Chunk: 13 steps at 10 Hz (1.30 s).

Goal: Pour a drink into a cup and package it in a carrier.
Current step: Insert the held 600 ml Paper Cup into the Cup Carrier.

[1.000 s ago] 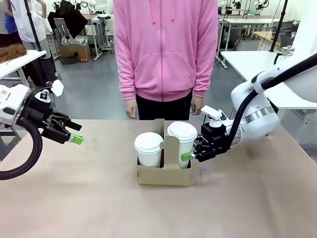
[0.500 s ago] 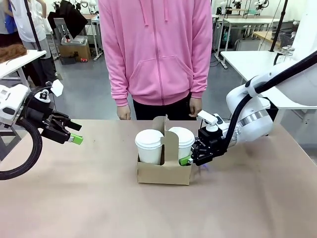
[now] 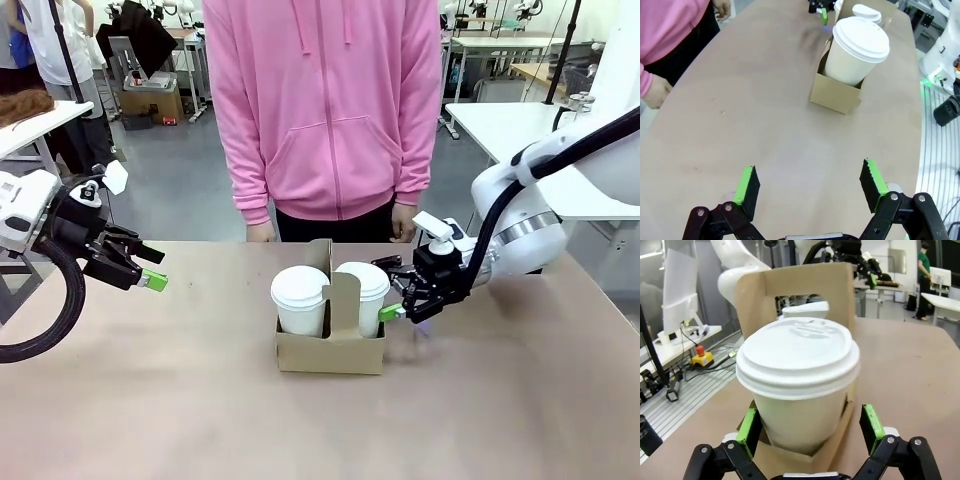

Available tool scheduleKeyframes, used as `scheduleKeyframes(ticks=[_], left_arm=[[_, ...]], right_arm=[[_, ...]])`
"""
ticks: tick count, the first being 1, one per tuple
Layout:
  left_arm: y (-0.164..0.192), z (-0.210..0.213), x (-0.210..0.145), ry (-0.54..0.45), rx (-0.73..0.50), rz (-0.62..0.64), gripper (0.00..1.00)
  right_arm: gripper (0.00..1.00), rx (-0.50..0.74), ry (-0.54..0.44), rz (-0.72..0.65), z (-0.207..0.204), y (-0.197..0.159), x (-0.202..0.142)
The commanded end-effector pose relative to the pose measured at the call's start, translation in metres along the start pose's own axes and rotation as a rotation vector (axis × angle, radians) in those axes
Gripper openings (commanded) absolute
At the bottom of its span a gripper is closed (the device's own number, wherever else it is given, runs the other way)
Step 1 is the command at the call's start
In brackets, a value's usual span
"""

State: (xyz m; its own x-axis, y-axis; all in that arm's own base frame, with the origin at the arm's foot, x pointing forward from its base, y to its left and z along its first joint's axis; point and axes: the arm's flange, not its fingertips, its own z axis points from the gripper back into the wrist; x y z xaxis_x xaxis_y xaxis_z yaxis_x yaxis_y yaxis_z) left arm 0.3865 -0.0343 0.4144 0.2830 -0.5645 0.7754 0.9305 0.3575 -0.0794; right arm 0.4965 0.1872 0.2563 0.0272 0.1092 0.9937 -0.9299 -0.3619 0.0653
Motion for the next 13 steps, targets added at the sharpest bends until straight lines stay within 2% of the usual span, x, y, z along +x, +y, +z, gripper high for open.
scheduleKeyframes(ticks=[1,4,6,8,10,13], left_arm=[[0.000,0.000,0.000,-0.011,-0.003,-0.006,1.00],[0.000,0.000,0.000,-0.011,-0.003,-0.006,1.00],[0.000,0.000,0.000,-0.011,-0.003,-0.006,1.00],[0.000,0.000,0.000,-0.011,-0.003,-0.006,1.00],[0.000,0.000,0.000,-0.011,-0.003,-0.006,1.00],[0.000,0.000,0.000,-0.011,-0.003,-0.006,1.00]], right_arm=[[1.00,-0.021,0.013,0.017,0.027,0.005,0.016],[1.00,-0.238,0.057,-0.036,0.109,0.028,0.050],[1.00,-0.399,0.117,-0.237,0.167,0.061,0.070],[1.00,-0.581,0.204,-0.450,0.210,0.104,0.073],[1.00,-0.692,0.261,-0.522,0.232,0.133,0.069],[1.00,-0.729,0.231,-0.496,0.236,0.144,0.059]])
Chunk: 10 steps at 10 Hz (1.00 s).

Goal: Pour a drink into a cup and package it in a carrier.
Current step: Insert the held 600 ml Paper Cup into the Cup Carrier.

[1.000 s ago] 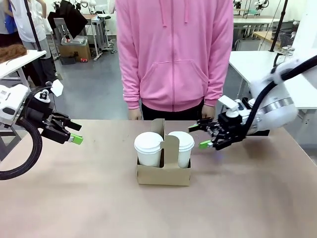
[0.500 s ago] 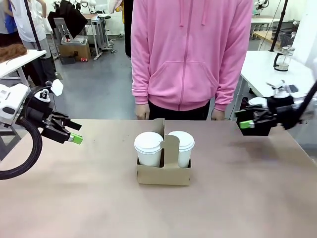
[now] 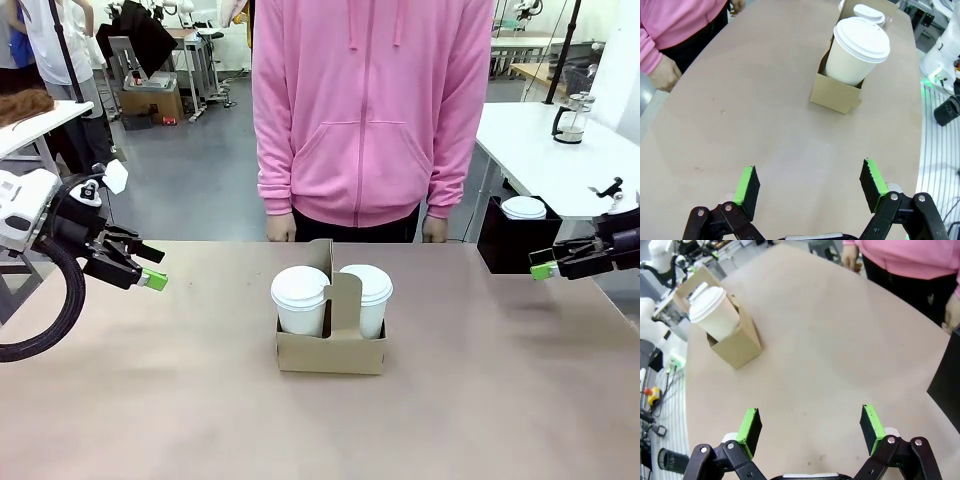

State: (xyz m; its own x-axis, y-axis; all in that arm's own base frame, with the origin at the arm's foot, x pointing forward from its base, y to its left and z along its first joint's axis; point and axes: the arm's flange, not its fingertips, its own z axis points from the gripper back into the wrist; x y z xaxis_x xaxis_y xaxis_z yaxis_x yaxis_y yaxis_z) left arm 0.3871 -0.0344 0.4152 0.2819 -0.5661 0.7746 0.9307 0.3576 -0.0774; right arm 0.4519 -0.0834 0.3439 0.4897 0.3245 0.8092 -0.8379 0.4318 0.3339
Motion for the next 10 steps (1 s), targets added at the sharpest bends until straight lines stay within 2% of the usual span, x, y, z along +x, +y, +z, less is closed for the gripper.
scheduleKeyframes(ticks=[1,10], left_arm=[[-0.0004,-0.0003,-0.0008,-0.013,-0.005,-0.004,1.00],[-0.0004,-0.0003,-0.0008,-0.013,-0.005,-0.004,1.00]], right_arm=[[1.00,-0.003,0.003,0.006,0.0018,-0.0019,0.0024],[1.00,-0.003,0.003,0.006,0.0018,-0.0019,0.0024]])
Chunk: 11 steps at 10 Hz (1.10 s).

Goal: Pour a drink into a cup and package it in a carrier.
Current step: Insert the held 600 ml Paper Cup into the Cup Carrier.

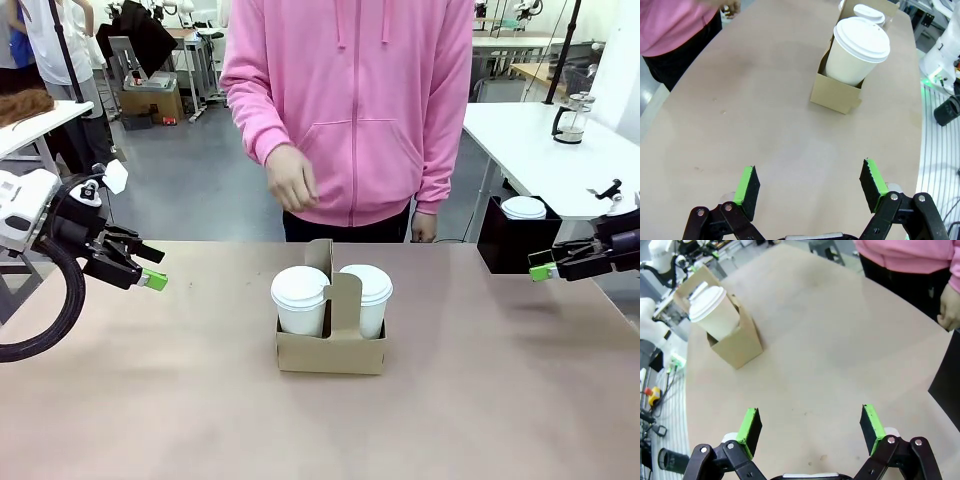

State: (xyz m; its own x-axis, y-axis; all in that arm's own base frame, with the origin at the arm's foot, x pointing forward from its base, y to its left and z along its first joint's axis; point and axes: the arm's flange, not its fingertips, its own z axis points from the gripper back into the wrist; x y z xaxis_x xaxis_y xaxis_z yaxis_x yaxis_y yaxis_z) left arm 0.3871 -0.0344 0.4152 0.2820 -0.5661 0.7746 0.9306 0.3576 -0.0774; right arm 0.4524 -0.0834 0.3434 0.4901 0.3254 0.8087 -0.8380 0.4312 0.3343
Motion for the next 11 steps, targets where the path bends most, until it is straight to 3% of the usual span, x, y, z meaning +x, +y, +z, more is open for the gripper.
scheduleKeyframes(ticks=[1,11], left_arm=[[-0.0005,-0.0003,-0.0008,-0.013,-0.005,-0.004,1.00],[-0.0005,-0.0003,-0.0008,-0.013,-0.005,-0.004,1.00]], right_arm=[[1.00,-0.004,0.002,0.006,0.0022,-0.0013,0.0026],[1.00,-0.004,0.002,0.006,0.0022,-0.0013,0.0026]])
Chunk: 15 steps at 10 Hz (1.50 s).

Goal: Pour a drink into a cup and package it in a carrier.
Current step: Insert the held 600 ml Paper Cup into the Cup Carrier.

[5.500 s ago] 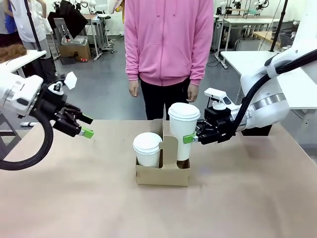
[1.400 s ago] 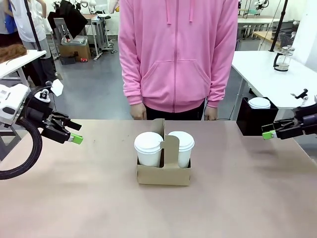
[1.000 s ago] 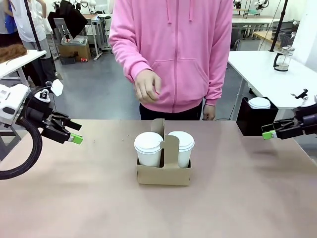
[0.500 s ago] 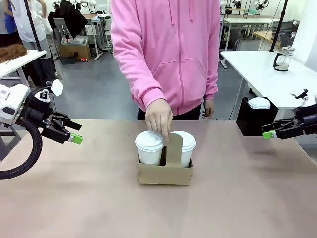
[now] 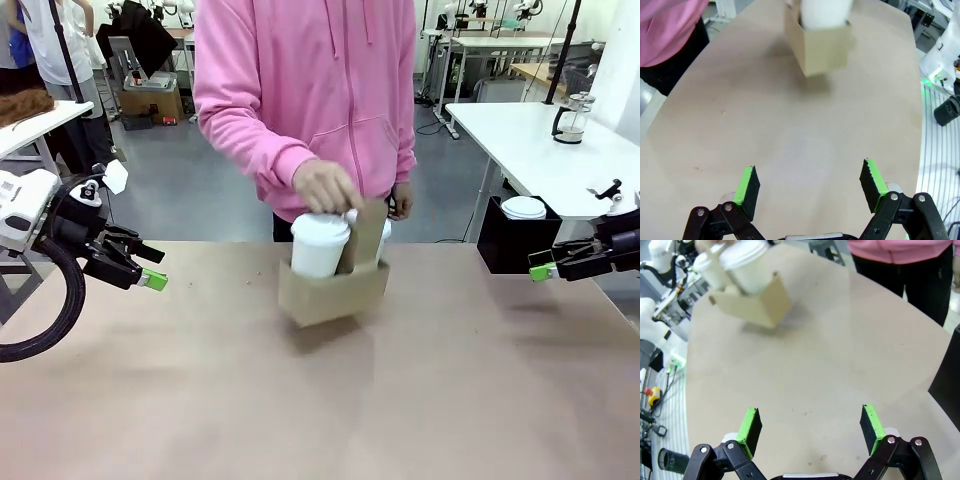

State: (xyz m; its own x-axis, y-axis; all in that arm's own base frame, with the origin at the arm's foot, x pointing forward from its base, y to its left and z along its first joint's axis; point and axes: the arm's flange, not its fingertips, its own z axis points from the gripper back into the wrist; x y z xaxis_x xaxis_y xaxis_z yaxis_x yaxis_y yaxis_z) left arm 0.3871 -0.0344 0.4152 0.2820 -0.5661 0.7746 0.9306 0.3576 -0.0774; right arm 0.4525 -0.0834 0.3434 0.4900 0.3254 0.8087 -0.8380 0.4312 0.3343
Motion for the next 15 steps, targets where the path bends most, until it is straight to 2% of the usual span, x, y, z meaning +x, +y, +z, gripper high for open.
scheduleKeyframes(ticks=[1,15], left_arm=[[-0.0005,-0.0003,-0.0008,-0.013,-0.005,-0.004,1.00],[-0.0005,-0.0003,-0.0008,-0.013,-0.005,-0.004,1.00]], right_arm=[[1.00,-0.004,0.002,0.006,0.0022,-0.0013,0.0026],[1.00,-0.004,0.002,0.006,0.0022,-0.0013,0.0026]])
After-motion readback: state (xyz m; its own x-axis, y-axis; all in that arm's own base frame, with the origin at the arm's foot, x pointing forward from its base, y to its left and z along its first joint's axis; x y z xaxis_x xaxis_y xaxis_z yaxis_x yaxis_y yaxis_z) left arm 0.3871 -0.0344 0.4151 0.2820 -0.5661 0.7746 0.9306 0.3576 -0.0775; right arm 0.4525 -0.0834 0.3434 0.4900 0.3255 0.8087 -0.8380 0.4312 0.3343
